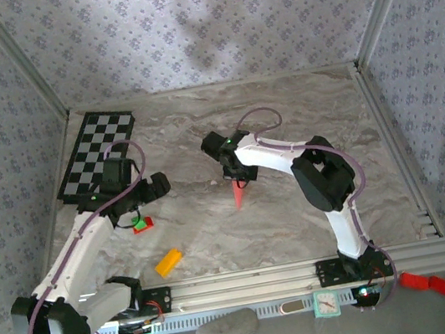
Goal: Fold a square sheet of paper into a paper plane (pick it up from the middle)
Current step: Turn over the paper plane at the center of the table.
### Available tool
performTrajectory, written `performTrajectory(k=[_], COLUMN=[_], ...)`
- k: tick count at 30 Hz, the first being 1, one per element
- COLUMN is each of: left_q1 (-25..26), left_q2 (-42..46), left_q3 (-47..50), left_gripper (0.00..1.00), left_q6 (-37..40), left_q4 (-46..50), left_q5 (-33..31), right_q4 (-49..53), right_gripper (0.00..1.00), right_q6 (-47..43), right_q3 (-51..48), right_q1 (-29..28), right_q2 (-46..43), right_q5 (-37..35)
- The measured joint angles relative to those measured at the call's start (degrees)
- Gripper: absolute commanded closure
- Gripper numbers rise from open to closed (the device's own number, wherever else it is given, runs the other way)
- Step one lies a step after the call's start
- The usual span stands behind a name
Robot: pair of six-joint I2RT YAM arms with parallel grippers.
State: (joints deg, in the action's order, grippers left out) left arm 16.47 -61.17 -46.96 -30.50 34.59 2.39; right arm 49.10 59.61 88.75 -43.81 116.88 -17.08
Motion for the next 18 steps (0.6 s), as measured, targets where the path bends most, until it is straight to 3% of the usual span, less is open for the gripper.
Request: performTrajectory(k=[8, 12, 18], left_q1=[-3.34, -4.48, -4.48], left_q2=[-0.02, -0.33, -2.34], left_q3=[1.18, 2.91, 3.96], left_gripper=[0.0, 0.0, 0.04], left_q6=[-1.6, -3.06, -5.31], left_q4=[-0.46, -2.12, -7.43], left_q5=[3.02, 6.78, 13.05], right_q4=[-9.01, -19.54, -36.35], right_gripper=[1.0, 1.0, 0.99], right_q6=[-9.18, -14.27, -17.09], right_q3=[-1.33, -5.64, -16.41], right_q1=[0.0, 0.42, 2.45], right_q2=[-8.74, -14.14, -14.21], right_q5=[4.55, 12.0, 25.55])
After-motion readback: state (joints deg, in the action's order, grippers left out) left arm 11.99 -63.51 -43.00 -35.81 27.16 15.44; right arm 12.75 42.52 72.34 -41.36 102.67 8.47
